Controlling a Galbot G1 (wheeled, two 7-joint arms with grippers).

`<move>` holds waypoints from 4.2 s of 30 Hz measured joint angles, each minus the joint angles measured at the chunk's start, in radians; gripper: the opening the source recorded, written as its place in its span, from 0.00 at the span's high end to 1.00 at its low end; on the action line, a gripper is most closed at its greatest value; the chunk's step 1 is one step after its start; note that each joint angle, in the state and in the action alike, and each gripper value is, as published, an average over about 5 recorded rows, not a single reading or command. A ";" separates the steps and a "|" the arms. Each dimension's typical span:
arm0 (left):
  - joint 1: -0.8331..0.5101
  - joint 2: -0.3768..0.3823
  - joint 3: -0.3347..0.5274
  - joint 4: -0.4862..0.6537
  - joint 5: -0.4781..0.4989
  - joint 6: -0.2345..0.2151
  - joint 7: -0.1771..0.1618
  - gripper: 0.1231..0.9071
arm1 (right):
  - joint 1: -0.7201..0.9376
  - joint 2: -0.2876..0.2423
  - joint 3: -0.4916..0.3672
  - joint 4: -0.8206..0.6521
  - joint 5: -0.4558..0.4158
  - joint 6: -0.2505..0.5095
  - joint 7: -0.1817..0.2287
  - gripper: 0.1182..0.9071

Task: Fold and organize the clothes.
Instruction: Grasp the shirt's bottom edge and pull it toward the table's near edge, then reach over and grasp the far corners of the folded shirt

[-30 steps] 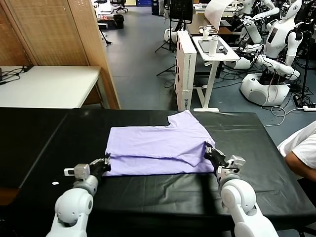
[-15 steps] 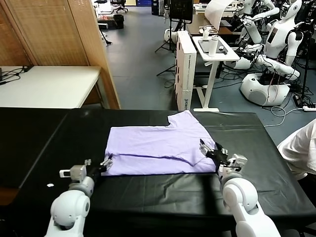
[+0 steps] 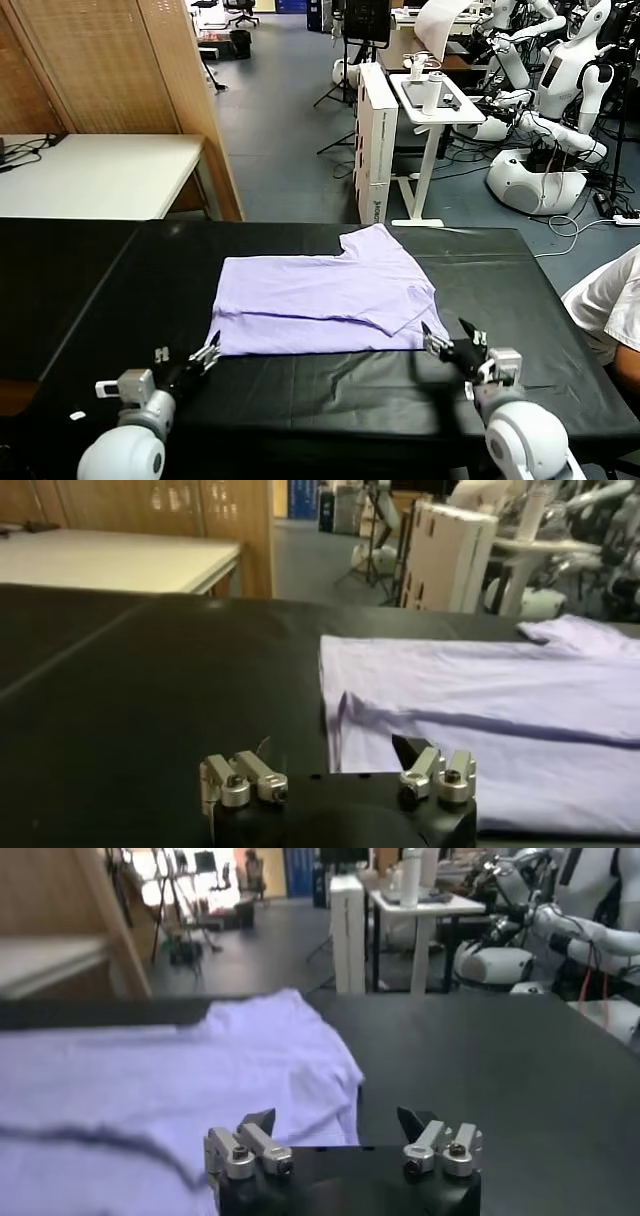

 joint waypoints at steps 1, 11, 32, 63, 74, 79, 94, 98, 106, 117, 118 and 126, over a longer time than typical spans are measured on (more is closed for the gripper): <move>0.001 -0.002 0.003 0.007 0.007 -0.012 0.000 0.00 | 0.002 -0.001 -0.003 -0.004 0.000 0.002 0.000 0.00; 0.009 -0.021 0.023 0.050 0.008 -0.056 0.001 0.08 | 0.054 0.000 -0.030 -0.041 0.000 0.021 0.004 0.00; 0.051 -0.032 0.044 0.027 0.093 -0.004 0.012 0.92 | 0.041 0.000 -0.041 -0.066 0.012 0.014 0.009 0.86; 0.295 0.025 -0.051 -0.208 0.266 0.259 0.174 0.97 | -0.333 -0.016 0.033 0.271 -0.094 -0.171 0.029 0.94; 0.321 0.025 -0.068 -0.228 0.266 0.264 0.150 0.97 | -0.390 -0.003 0.033 0.323 -0.094 -0.182 0.045 0.92; 0.323 0.026 -0.072 -0.236 0.265 0.266 0.150 0.97 | -0.383 -0.002 0.034 0.325 -0.084 -0.178 0.044 0.65; 0.334 0.023 -0.091 -0.287 0.269 0.268 0.145 0.15 | -0.381 -0.004 0.075 0.364 -0.028 -0.186 0.076 0.00; 0.323 0.019 -0.112 -0.318 0.225 0.267 0.112 0.02 | -0.359 -0.008 0.104 0.379 0.040 -0.128 0.112 0.00; 0.252 0.035 -0.141 -0.323 0.059 0.158 0.036 0.00 | -0.250 -0.015 0.118 0.352 0.258 -0.044 0.191 0.00; 0.092 0.083 -0.106 -0.174 -0.030 -0.056 -0.003 0.00 | 0.042 -0.049 0.047 0.129 0.413 0.045 0.165 0.00; 0.078 0.089 -0.100 -0.156 -0.027 -0.072 -0.007 0.00 | 0.068 -0.051 0.034 0.103 0.397 0.056 0.146 0.00; -0.040 0.136 -0.048 -0.002 0.006 -0.117 -0.014 0.00 | 0.250 -0.056 -0.109 -0.094 0.198 0.108 -0.012 0.00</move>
